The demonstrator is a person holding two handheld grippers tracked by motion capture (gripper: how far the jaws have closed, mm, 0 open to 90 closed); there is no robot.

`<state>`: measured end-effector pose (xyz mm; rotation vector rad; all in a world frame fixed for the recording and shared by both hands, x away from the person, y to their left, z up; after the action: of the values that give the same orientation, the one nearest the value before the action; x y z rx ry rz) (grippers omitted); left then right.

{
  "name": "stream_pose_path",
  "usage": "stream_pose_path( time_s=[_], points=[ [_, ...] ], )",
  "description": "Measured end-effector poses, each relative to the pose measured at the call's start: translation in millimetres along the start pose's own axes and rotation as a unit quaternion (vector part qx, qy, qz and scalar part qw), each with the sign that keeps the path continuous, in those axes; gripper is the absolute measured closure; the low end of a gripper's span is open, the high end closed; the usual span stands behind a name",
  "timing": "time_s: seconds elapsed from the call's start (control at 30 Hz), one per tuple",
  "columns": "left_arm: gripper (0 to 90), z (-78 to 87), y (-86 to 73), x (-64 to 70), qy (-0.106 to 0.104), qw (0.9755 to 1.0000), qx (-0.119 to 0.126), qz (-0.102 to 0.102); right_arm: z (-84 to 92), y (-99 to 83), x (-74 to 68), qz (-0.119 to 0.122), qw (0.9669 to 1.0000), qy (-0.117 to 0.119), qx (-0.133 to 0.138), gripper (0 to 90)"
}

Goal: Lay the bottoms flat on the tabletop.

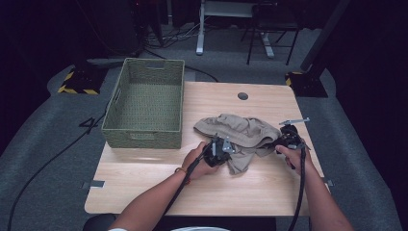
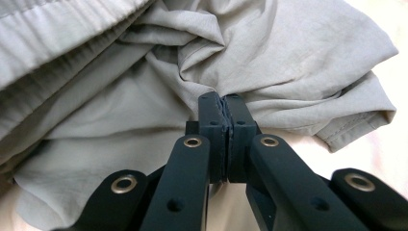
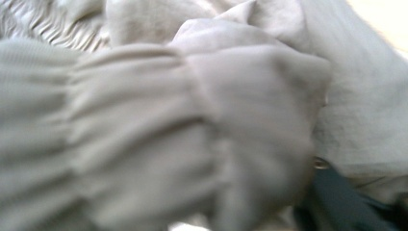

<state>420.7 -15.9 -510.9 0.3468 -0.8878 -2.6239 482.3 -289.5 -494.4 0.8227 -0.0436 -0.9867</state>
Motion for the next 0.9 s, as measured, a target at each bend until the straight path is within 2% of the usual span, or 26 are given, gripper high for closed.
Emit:
stream_pose_path(
  time_s=[0.03,0.13,0.2,0.23,0.27,0.3,0.4,0.43,0.47,0.53,0.6,0.63,0.67,0.73,0.77,0.8,0.83,0.87,0.9],
  points=[
    [88.5,3.5,-4.2,1.0,-0.001,1.0000,0.000,0.003,2.1,-2.9,-8.3,0.033,0.9993,-0.014,-0.009,41.0],
    [88.5,17.8,-20.8,5.2,-0.003,1.0000,-0.001,0.005,8.1,-7.9,-26.1,0.089,0.9953,-0.038,-0.011,24.7],
    [88.5,24.3,-28.5,7.1,0.002,1.0000,-0.002,0.008,15.4,-10.4,-39.3,0.128,0.9909,-0.041,0.002,20.8],
    [88.5,27.9,-32.1,6.9,0.003,1.0000,-0.002,0.008,18.1,-10.7,-43.3,0.141,0.9889,-0.046,0.009,19.4],
    [88.5,31.9,-36.3,6.5,0.005,0.9999,-0.002,0.016,21.9,-11.0,-48.5,0.155,0.9869,-0.043,0.017,19.2],
    [88.5,34.1,-38.5,5.9,0.004,0.9998,0.001,0.021,26.8,-11.3,-54.9,0.169,0.9846,-0.036,0.028,19.3],
    [88.5,38.3,-41.9,4.8,0.015,0.9997,-0.004,0.017,35.2,-11.8,-70.5,0.203,0.9778,-0.010,0.050,18.8],
    [88.5,39.7,-43.8,4.5,0.012,0.9997,-0.009,0.019,37.1,-12.1,-76.0,0.218,0.9747,-0.010,0.050,18.5],
    [88.5,40.4,-45.4,4.9,0.014,0.9997,-0.008,0.019,39.7,-12.4,-83.5,0.238,0.9697,-0.002,0.057,18.2],
    [88.5,42.3,-47.5,6.6,0.013,0.9997,-0.008,0.020,43.5,-12.4,-96.1,0.256,0.9636,0.014,0.076,18.4],
    [88.4,43.3,-47.4,7.9,0.014,0.9997,-0.005,0.021,43.3,-13.3,-110.0,0.294,0.9525,0.004,0.078,18.4],
    [88.4,44.1,-46.2,8.6,0.015,0.9997,-0.004,0.017,42.9,-13.4,-115.1,0.304,0.9492,0.007,0.079,19.5],
    [88.5,44.4,-45.4,8.9,0.016,0.9998,-0.004,0.013,41.2,-13.8,-123.1,0.317,0.9448,0.023,0.080,22.5],
    [88.4,45.7,-44.4,9.4,0.022,0.9997,-0.003,0.008,36.8,-13.7,-131.5,0.341,0.9368,0.017,0.075,31.0],
    [88.4,46.6,-44.3,9.4,0.024,0.9997,-0.003,0.006,33.7,-13.0,-135.5,0.354,0.9318,0.019,0.076,39.5],
    [88.4,47.0,-44.4,9.2,0.025,0.9997,-0.003,0.004,30.9,-12.3,-137.4,0.362,0.9293,0.024,0.069,46.7],
    [88.4,47.1,-44.6,9.1,0.028,0.9996,-0.003,0.002,28.1,-10.9,-138.2,0.373,0.9253,0.017,0.067,53.7],
    [88.4,47.3,-44.9,8.9,0.029,0.9996,-0.005,0.002,25.9,-9.6,-138.7,0.384,0.9207,0.017,0.066,66.5],
    [88.4,47.4,-45.1,8.8,0.029,0.9996,-0.004,0.001,24.6,-7.3,-138.1,0.390,0.9182,0.022,0.065,74.0]
  ],
)
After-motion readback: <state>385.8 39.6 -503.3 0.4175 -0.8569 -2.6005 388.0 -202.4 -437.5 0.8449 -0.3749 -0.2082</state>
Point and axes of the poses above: each handheld gripper's, and its own axes: z roughly backward along the jaws, y roughly out of its top, x roughly to its right, the point moved 3 cm from there along -z, roughly forward along the jaws, and after that the axes turned 3 degrees about y, right-handed, at the moved point
